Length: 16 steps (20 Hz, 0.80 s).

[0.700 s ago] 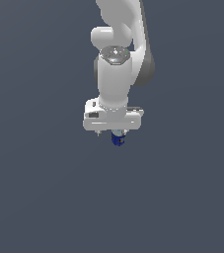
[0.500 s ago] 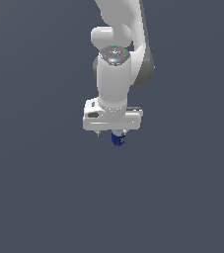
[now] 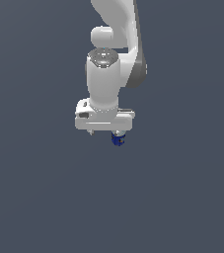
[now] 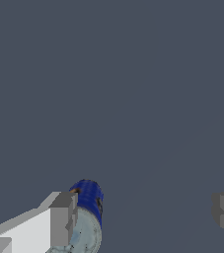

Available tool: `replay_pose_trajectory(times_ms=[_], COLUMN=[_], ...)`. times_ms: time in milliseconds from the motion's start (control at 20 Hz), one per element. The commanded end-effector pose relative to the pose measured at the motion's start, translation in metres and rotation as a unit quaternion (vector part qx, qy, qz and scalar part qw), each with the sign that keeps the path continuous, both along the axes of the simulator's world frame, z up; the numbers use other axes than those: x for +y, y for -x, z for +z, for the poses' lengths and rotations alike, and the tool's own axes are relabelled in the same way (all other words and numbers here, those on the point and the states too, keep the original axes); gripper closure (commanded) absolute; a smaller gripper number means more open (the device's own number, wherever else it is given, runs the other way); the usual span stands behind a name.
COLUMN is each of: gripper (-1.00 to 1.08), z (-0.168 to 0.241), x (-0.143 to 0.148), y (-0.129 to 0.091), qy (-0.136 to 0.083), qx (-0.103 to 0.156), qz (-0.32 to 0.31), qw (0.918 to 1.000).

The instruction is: Pick up the object and move it to a goal position.

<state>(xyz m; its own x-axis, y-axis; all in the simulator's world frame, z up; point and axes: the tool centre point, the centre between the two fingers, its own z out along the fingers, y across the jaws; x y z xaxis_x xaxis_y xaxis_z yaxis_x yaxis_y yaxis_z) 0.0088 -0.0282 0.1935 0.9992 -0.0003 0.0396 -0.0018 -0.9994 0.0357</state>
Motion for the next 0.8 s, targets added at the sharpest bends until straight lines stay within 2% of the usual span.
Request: replay_pose_trajectory(times_ms=[0,400,750], gripper=[-0.92,-0.92,-0.92], z=[0.0,-0.01,-0.034], x=[0.0,0.01,0.033], y=[0.0,0.01,0.037], qy=[0.0,-0.002,-0.008], qx=[0.0,0.003,0.01], qz=[0.0,0.015,0.051], qw=[1.0,0.9999,0.9986])
